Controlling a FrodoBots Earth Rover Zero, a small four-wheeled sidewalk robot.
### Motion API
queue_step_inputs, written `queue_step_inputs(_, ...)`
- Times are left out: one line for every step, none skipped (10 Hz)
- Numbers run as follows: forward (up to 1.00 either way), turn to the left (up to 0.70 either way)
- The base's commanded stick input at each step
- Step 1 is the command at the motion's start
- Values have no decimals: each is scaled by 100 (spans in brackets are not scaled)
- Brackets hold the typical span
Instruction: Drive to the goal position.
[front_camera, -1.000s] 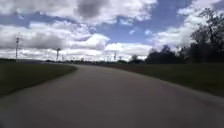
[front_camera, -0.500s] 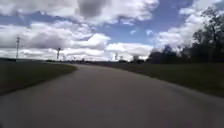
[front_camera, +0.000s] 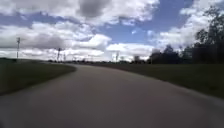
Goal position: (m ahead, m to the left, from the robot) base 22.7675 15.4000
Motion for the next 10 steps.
queue_step_inputs(100,0)
queue_step_inputs(100,0)
queue_step_inputs(100,0)
queue_step_inputs(100,0)
queue_step_inputs(100,0)
queue_step_inputs(100,0)
queue_step_inputs(100,0)
queue_step_inputs(100,0)
queue_step_inputs(100,0)
queue_step_inputs(100,0)
